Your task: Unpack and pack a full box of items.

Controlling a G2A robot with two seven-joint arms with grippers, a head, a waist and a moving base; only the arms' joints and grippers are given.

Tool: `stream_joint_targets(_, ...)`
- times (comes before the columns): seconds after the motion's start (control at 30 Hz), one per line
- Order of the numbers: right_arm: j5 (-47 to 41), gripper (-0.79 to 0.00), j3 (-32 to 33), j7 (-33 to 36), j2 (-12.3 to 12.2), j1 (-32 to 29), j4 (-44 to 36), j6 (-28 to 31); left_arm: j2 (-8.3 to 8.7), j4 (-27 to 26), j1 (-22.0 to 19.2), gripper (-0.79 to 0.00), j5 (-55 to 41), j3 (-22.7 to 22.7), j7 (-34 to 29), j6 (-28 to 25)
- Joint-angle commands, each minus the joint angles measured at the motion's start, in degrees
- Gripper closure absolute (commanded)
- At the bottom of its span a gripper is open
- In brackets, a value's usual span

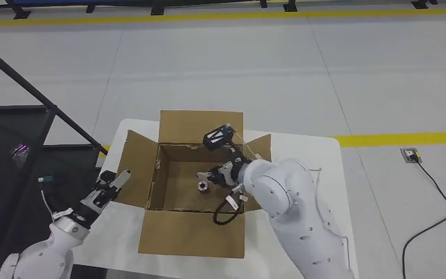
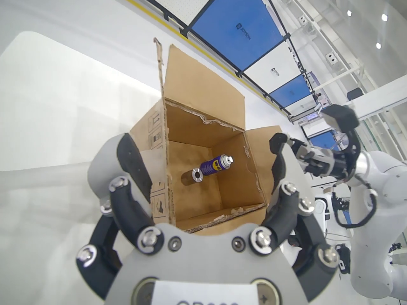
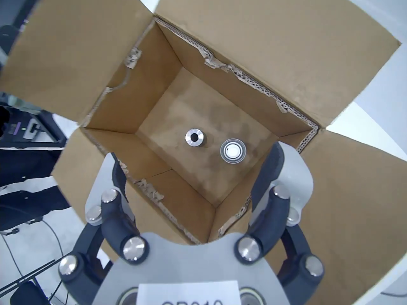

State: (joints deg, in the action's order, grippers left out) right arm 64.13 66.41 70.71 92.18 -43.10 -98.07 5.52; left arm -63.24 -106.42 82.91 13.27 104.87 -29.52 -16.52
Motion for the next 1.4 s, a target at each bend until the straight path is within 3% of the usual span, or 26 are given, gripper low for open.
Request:
stream_joint_targets(0.0, -4.88, -0.785, 4.24, 1.18, -0.57, -2.35, -3.98, 1.13, 0.04, -0.37, 0.03, -0.785, 0.02, -0.86, -0.6, -0.58)
stream_joint_targets(0.33, -22.45, -0.785, 23.29, 3.62, -3.48, -9.08, -10.47, 6.84, 0.3, -2.4, -0.05, -0.785, 1.81, -3.89, -2.93, -1.61)
stream_joint_targets(0.5, -30.45, -0.785, 28.75, 7.91, -4.88, -8.12, -4.34, 8.38, 0.45, -2.03, -1.74, -0.785, 2.83, -6.29, -4.79, -1.24)
stream_joint_targets(0.67, -38.88, -0.785, 29.78, 14.35, -6.22, -3.48, 7.67, 12.37, 0.52, 0.63, -4.83, -0.785, 4.79, -9.6, -6.09, -0.59)
stream_joint_targets(0.8, -43.67, -0.785, 26.39, 14.95, -7.34, -0.2, 13.56, 13.12, 0.54, 2.39, -6.43, -0.785, 5.97, -11.71, -6.46, -0.42)
stream_joint_targets(1.07, -59.5, -0.785, 12.11, 12.4, -12.16, 2.94, 13.69, 15.69, 0.58, 4.83, -7.98, -0.785, 6.99, -14.02, -6.24, 0.21)
stream_joint_targets(1.37, -59.54, -0.785, -2.02, 7.95, -14.95, 10.12, 24.18, 20.11, 0.64, 7.08, -9.28, -0.785, 7.33, -15.55, -5.71, 1.09)
